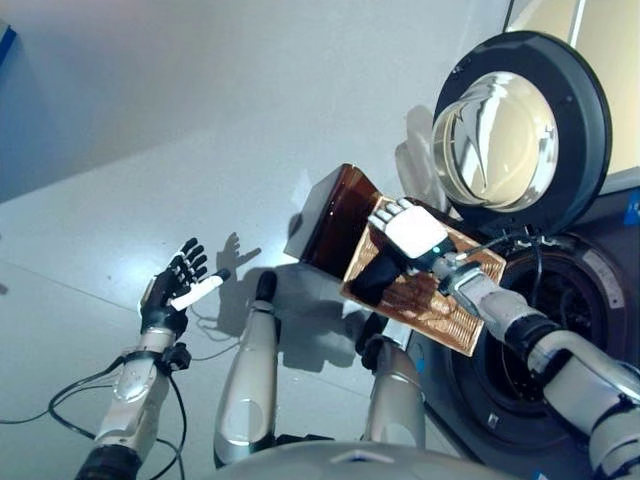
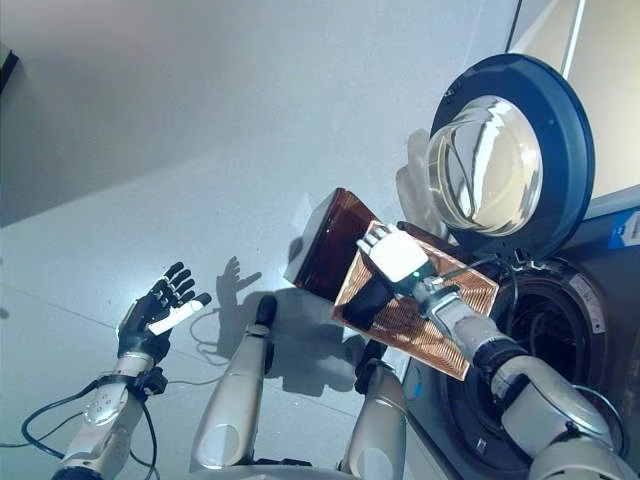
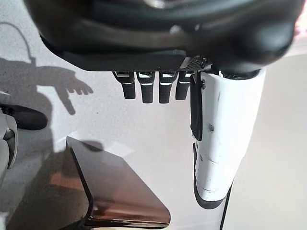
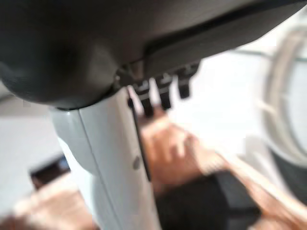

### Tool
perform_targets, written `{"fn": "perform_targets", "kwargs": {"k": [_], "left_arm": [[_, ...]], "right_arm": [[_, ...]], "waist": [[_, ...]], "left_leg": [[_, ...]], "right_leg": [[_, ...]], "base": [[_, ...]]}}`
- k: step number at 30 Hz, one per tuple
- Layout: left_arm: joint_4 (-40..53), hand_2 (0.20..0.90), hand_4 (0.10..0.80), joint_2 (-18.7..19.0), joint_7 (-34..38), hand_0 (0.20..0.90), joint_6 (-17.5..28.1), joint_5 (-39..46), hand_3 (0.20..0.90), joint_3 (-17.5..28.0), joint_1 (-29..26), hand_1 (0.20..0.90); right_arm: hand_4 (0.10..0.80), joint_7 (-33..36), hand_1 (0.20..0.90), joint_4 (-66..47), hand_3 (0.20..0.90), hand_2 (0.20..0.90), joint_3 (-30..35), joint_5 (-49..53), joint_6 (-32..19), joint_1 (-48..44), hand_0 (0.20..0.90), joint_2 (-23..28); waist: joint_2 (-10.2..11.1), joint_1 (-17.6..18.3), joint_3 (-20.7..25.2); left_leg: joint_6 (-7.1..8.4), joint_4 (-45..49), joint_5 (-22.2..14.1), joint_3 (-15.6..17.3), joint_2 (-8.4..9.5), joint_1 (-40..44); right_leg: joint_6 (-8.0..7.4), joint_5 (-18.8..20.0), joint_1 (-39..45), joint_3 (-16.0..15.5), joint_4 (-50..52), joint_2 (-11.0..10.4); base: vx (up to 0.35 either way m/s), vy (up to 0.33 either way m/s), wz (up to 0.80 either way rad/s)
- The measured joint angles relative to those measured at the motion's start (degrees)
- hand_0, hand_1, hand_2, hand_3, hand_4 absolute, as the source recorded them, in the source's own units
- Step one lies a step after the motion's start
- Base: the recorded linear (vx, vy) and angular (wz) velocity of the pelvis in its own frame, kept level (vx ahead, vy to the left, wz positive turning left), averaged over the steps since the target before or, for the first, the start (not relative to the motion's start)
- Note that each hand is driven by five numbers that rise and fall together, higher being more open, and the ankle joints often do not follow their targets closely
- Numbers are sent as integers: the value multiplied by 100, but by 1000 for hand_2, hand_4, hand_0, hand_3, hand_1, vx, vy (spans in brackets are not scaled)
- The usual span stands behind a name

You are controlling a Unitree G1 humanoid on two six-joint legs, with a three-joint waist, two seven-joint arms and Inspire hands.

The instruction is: Pick up the clothes and place them into the washing machine

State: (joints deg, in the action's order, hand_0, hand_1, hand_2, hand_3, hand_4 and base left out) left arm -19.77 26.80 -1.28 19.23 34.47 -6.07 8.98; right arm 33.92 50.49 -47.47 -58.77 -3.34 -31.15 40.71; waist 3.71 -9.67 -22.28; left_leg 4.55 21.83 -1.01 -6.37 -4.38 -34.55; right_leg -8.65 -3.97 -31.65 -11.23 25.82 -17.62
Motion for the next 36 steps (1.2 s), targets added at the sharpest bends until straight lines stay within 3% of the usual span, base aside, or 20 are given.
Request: {"fn": "perform_targets", "kwargs": {"k": [5, 17, 24, 36], "left_arm": [[4, 900, 800, 10, -14, 900, 1, -1, 900, 49, 25, 900], [235, 900, 800, 56, -70, 900, 2, 6, 900, 68, 107, 900], [230, 900, 800, 56, -58, 900, 2, 4, 900, 72, 185, 900], [259, 900, 800, 64, -11, 900, 3, 1, 900, 88, 185, 900]], "right_arm": [[800, 1, 900, 16, 900, 900, 29, -51, 97, 112, 900, 141], [800, -2, 900, -186, 900, 900, 51, -154, 99, 48, 900, 176], [800, 18, 900, -512, 900, 900, 50, -155, 92, 54, 900, 197], [800, 5, 900, -376, 900, 900, -273, -162, 80, -25, 900, 150]], "waist": [[27, 72, 18], [-7, 77, 26], [-17, 82, 20], [-14, -60, -17]], "left_leg": [[6, 0, -6, 57, -4, -5], [36, 690, -250, 91, -69, -495], [46, 704, -311, 95, -80, -522], [103, 806, -290, -59, -90, -699]], "right_leg": [[-40, 23, -84, 81, 55, 5], [70, -237, -604, 235, 704, 10], [36, -260, -665, 254, 740, 7], [91, -358, -714, 52, 915, -1]], "base": [[-21, -7, -7], [-19, 2, -2], [-12, 1, -4], [-13, -9, 7]]}}
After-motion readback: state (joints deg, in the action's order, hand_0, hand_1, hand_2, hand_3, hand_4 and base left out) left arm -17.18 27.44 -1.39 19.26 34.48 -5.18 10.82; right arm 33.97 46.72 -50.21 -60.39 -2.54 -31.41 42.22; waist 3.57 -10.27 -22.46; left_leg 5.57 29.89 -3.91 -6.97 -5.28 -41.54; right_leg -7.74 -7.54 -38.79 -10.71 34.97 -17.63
